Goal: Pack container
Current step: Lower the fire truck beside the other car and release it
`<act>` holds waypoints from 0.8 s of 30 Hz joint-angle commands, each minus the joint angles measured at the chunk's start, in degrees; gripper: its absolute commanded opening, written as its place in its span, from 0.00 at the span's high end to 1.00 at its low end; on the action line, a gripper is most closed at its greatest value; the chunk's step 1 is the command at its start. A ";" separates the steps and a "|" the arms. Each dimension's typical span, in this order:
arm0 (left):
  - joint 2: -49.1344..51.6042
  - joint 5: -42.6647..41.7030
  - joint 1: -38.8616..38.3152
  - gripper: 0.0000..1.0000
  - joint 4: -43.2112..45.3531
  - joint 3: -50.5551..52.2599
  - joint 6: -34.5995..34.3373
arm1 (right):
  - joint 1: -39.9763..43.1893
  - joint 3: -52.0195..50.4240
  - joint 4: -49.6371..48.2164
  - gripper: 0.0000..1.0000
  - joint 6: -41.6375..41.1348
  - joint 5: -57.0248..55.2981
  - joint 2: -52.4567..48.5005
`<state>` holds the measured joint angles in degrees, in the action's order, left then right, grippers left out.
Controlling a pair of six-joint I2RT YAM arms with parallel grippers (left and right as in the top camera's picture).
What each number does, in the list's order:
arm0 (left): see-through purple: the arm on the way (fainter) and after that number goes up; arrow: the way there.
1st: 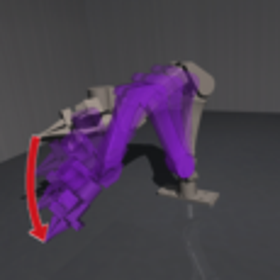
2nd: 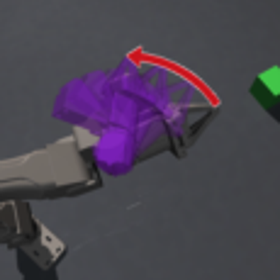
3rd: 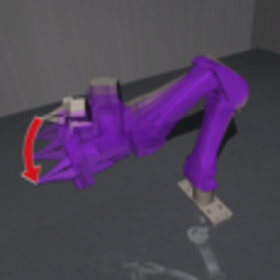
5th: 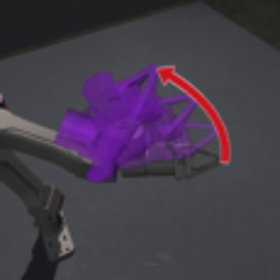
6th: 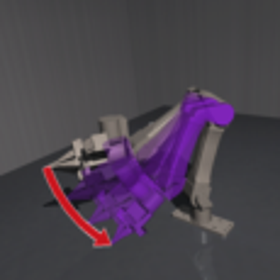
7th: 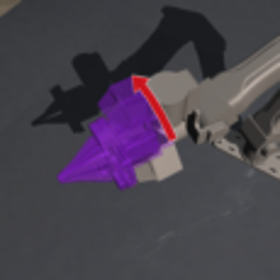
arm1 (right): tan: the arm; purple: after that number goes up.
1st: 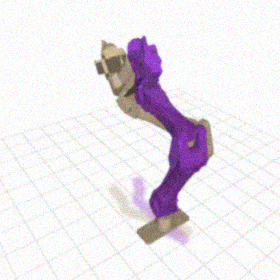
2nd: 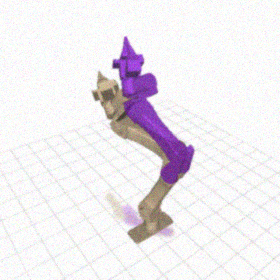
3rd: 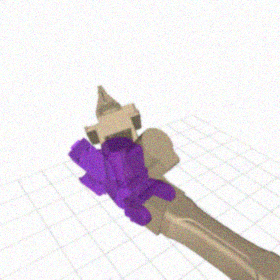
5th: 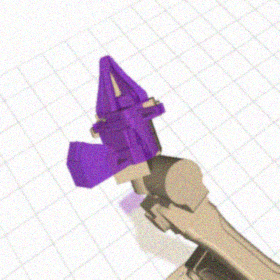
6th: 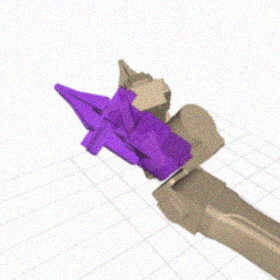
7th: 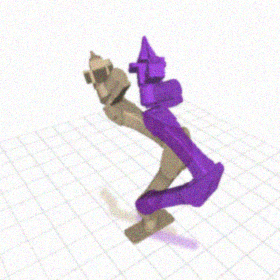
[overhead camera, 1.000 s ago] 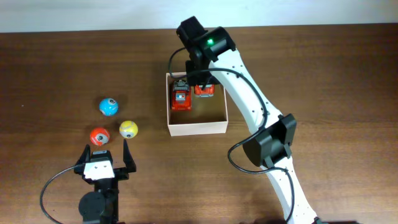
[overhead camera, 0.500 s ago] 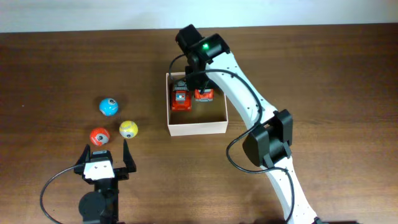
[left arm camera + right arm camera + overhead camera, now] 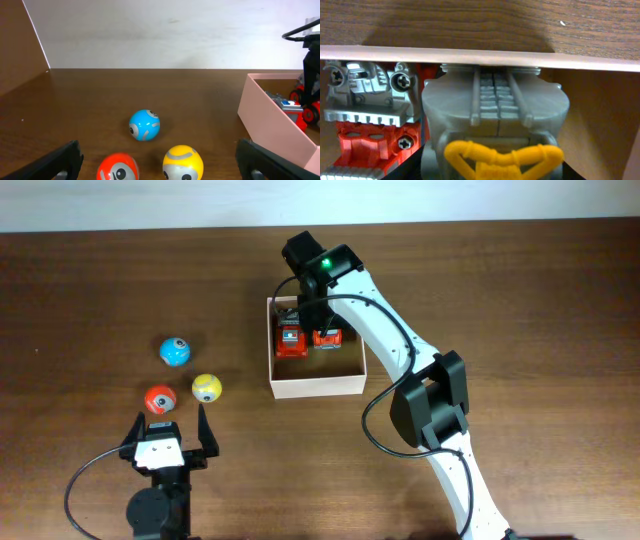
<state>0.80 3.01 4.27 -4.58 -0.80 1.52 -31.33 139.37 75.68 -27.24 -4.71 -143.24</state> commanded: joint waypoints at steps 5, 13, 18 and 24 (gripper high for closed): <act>-0.44 -0.63 0.28 0.01 -0.04 0.26 0.90 | -0.26 -0.33 -1.11 0.51 -0.70 -0.48 -0.50; -0.46 -0.63 0.28 0.01 -0.04 0.26 0.90 | -0.26 -1.84 -2.51 0.51 -0.70 -0.07 -0.50; -0.44 -0.63 0.28 0.01 -0.04 0.26 0.90 | -0.26 -3.56 -3.45 0.51 -0.70 -0.04 -0.50; -0.44 -0.63 0.28 0.01 -0.04 0.26 0.87 | -0.26 -3.65 -3.96 0.44 -0.68 -0.07 -0.50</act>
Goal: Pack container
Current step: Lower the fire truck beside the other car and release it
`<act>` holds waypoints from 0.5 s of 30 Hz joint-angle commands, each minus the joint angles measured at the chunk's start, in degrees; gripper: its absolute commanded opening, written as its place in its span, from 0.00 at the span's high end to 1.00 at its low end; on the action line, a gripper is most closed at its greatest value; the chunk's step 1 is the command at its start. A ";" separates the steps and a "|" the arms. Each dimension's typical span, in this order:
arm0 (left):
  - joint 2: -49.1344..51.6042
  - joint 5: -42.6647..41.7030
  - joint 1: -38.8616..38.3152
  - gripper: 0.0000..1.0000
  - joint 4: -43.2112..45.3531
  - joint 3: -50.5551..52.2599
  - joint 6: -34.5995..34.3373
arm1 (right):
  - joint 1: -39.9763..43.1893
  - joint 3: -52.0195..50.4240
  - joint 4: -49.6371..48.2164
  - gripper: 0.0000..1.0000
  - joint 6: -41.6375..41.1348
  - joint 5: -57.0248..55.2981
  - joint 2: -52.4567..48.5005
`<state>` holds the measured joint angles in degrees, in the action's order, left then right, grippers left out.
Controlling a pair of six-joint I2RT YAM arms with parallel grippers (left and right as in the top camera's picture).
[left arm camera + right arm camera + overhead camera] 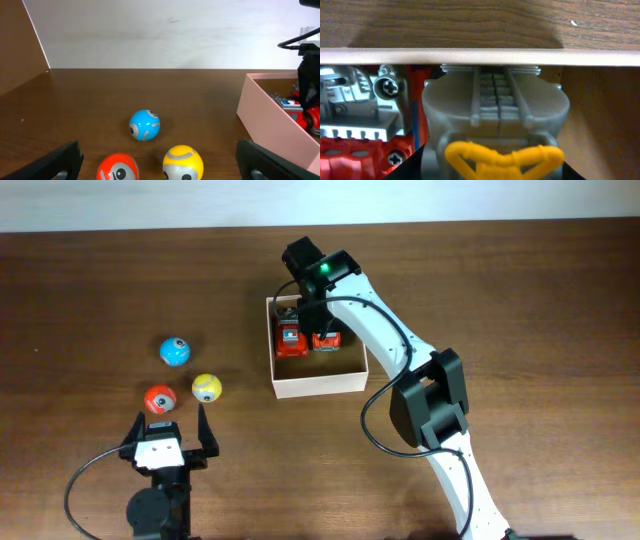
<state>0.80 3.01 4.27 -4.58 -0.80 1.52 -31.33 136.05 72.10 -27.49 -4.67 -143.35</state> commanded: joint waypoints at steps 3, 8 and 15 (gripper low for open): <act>-0.44 -0.63 0.28 0.01 -0.04 0.26 0.90 | -0.26 -0.33 -0.44 0.23 -0.42 -0.11 -0.39; -0.46 -0.63 0.28 0.01 -0.04 0.26 0.90 | -0.26 -0.31 -0.59 0.20 0.22 -0.11 -0.39; -0.44 -0.63 0.28 0.01 -0.04 0.26 0.90 | -0.15 0.39 -0.28 0.21 1.14 -0.13 -0.20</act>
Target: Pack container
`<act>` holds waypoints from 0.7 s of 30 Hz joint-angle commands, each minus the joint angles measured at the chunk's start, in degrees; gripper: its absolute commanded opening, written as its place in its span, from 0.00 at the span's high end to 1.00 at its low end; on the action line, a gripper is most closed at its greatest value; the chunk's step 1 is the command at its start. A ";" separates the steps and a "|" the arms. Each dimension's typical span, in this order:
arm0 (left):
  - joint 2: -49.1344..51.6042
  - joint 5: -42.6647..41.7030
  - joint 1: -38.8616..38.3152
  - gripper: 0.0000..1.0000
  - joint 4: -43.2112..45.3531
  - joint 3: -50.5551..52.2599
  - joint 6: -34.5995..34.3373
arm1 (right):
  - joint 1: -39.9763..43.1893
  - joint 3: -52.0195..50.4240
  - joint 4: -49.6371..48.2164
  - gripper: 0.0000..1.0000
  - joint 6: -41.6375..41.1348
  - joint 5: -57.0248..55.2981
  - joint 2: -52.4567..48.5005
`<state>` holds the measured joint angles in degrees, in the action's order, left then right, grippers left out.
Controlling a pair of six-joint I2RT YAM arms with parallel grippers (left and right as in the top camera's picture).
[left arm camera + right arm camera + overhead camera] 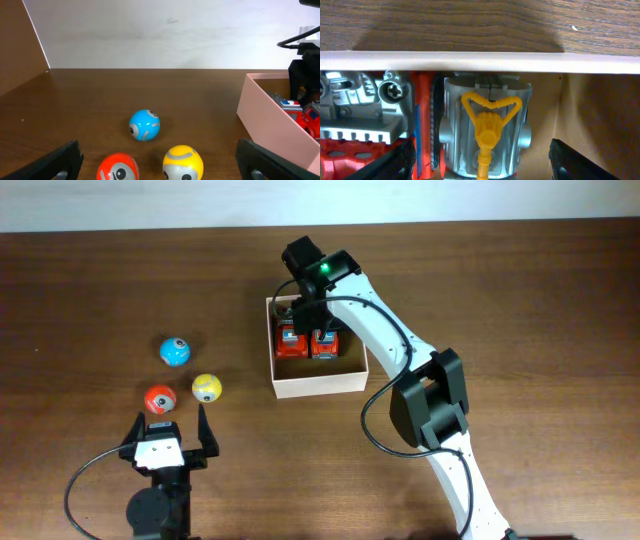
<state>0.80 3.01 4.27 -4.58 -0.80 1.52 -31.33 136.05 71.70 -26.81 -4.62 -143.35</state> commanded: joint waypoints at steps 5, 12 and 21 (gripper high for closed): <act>-0.46 -0.63 0.28 0.01 -0.04 0.26 0.90 | -0.15 3.61 1.68 0.21 1.51 -1.95 1.03; -0.44 -0.63 0.28 0.01 -0.04 0.26 0.90 | -0.11 9.29 5.68 0.21 4.09 -3.10 2.51; -0.44 -0.63 0.28 0.01 -0.04 0.26 0.90 | 0.52 24.59 16.35 0.20 4.02 -7.54 2.54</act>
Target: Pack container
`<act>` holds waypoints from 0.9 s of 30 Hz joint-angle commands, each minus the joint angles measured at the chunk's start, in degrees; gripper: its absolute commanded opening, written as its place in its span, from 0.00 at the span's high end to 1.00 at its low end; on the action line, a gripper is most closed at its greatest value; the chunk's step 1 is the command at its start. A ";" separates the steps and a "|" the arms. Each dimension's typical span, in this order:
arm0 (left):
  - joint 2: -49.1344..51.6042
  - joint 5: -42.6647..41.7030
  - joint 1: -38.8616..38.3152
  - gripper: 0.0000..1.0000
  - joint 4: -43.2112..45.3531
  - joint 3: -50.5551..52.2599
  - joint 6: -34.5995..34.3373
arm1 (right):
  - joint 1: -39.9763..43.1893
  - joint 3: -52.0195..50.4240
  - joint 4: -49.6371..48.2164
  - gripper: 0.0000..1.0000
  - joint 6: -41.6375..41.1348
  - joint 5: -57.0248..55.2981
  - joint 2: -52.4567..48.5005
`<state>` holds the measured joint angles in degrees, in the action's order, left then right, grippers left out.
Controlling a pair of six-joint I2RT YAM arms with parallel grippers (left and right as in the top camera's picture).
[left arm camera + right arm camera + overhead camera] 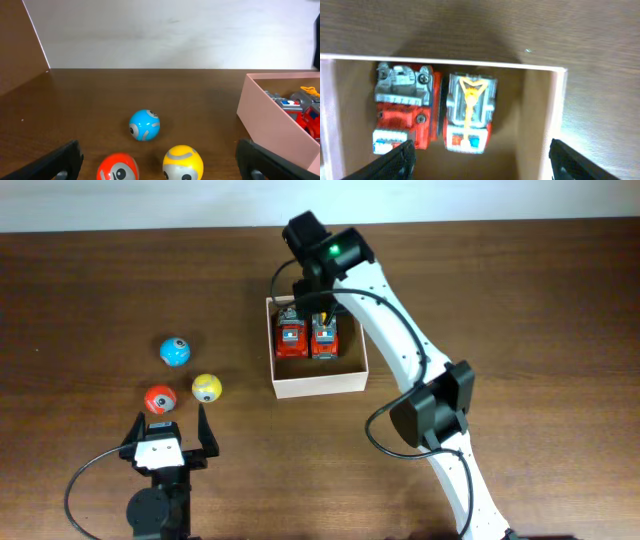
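The pale open box [316, 385] holds two red-and-grey toy trucks side by side at its far end. One has a grey cab [404, 111]; the other carries a yellow hook [469, 112]. My right gripper [480, 170] hangs open above the box [540, 125] with nothing between its fingers; in the overhead view it [312, 288] is over the far wall. The blue ball [144, 125], yellow ball [183, 162] and red ball [118, 168] lie on the table left of the box. My left gripper [159, 172] stands open just behind the red and yellow balls.
The brown table [520, 330] stretches bare to the right of the box and along its front. The near half of the box floor [320, 370] holds nothing. A pale wall [165, 30] stands behind the table.
My right gripper, open low over the yellow-hook truck inside the box, now stands higher, and both trucks and the box walls show beneath it. The left arm and balls are unchanged.
My right gripper was shut on the yellow-hook truck low in the box, beside the other truck, and still held it a moment later. Then it was open with the truck resting on the box floor. Now it is raised above the box.
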<state>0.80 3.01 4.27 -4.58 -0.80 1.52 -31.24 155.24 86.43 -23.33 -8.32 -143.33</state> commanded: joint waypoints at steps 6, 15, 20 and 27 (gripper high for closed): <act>-0.44 -0.63 0.28 0.01 -0.04 0.26 0.90 | 5.33 17.49 10.91 0.13 -1.40 -8.92 2.51; -0.46 -0.63 0.28 0.01 -0.04 0.26 0.90 | 19.78 18.29 10.88 0.01 -4.20 -8.48 3.45; -0.44 -0.66 0.28 0.01 -0.04 0.26 0.90 | 28.28 18.29 10.91 0.01 -3.96 -8.44 3.45; -0.46 -0.63 0.28 0.01 -0.04 0.26 0.90 | 37.64 18.29 10.88 0.01 -3.96 -6.75 3.45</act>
<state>0.78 3.01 4.27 -4.58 -0.80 1.52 3.81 172.68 96.97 -26.81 -15.40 -141.53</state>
